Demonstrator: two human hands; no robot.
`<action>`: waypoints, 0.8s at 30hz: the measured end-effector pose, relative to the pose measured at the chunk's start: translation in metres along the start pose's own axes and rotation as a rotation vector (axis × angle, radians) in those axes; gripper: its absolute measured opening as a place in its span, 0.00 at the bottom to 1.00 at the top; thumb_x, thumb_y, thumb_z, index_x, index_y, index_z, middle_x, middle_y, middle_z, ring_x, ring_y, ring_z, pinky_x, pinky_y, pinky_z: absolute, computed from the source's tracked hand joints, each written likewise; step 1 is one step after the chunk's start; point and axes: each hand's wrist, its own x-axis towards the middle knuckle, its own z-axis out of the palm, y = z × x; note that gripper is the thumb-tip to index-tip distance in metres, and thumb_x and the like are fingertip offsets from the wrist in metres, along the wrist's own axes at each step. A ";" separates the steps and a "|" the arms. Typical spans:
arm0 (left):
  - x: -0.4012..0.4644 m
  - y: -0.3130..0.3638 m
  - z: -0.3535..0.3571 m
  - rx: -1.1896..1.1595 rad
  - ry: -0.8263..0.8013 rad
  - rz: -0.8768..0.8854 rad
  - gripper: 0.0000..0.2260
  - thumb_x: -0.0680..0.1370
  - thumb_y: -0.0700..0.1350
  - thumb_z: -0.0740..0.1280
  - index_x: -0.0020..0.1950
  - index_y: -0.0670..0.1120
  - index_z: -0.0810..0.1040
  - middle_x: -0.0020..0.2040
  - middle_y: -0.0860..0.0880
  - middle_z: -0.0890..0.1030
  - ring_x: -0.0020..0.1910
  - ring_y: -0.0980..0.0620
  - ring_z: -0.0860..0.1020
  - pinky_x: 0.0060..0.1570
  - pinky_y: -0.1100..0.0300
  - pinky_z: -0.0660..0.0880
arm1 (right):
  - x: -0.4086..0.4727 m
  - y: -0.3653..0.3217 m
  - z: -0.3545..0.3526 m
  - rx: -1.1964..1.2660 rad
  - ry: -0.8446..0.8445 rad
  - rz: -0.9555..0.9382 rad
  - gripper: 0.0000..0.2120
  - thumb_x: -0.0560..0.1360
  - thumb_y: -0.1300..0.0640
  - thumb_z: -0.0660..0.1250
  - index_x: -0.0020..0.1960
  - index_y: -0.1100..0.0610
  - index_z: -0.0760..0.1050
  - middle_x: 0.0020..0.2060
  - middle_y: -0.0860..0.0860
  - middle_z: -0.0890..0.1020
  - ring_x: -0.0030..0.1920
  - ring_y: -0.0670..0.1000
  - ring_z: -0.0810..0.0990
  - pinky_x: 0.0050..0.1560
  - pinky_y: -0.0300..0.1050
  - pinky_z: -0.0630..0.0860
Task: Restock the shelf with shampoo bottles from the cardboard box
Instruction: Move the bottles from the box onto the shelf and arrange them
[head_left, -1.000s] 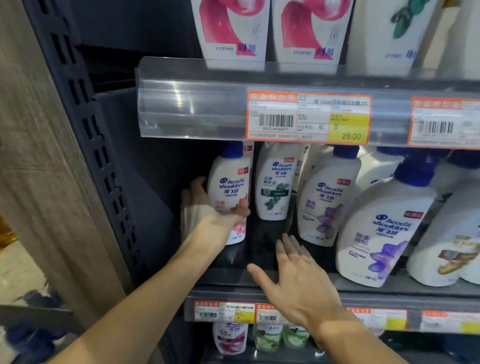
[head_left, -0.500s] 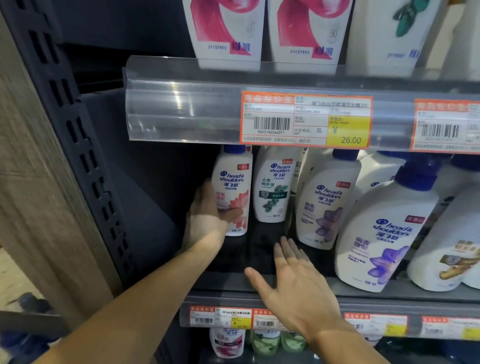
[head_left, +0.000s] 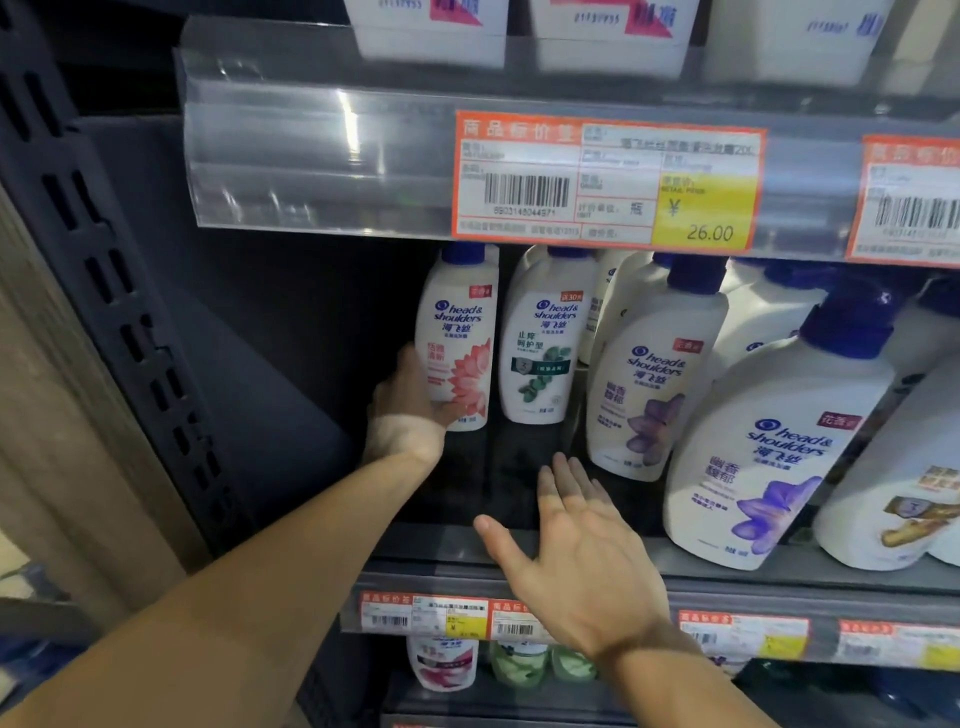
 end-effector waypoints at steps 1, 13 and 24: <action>0.001 0.000 0.000 0.004 -0.007 -0.001 0.29 0.70 0.42 0.75 0.67 0.41 0.67 0.63 0.41 0.78 0.62 0.40 0.76 0.59 0.44 0.74 | 0.000 0.000 0.000 0.001 -0.001 -0.002 0.47 0.73 0.26 0.38 0.78 0.60 0.52 0.79 0.56 0.53 0.79 0.49 0.46 0.77 0.44 0.42; -0.051 0.009 -0.001 0.206 -0.080 -0.068 0.34 0.77 0.57 0.64 0.76 0.42 0.55 0.72 0.40 0.66 0.66 0.41 0.72 0.63 0.48 0.72 | -0.002 -0.002 -0.002 -0.013 -0.018 0.013 0.46 0.73 0.28 0.39 0.78 0.60 0.53 0.79 0.57 0.53 0.79 0.50 0.48 0.77 0.45 0.43; -0.253 -0.090 -0.101 0.661 -0.328 0.428 0.34 0.80 0.62 0.49 0.77 0.39 0.57 0.78 0.41 0.58 0.77 0.45 0.59 0.72 0.49 0.63 | -0.141 -0.081 0.028 0.084 0.111 -0.098 0.33 0.81 0.42 0.50 0.76 0.65 0.59 0.77 0.59 0.59 0.78 0.55 0.54 0.77 0.50 0.54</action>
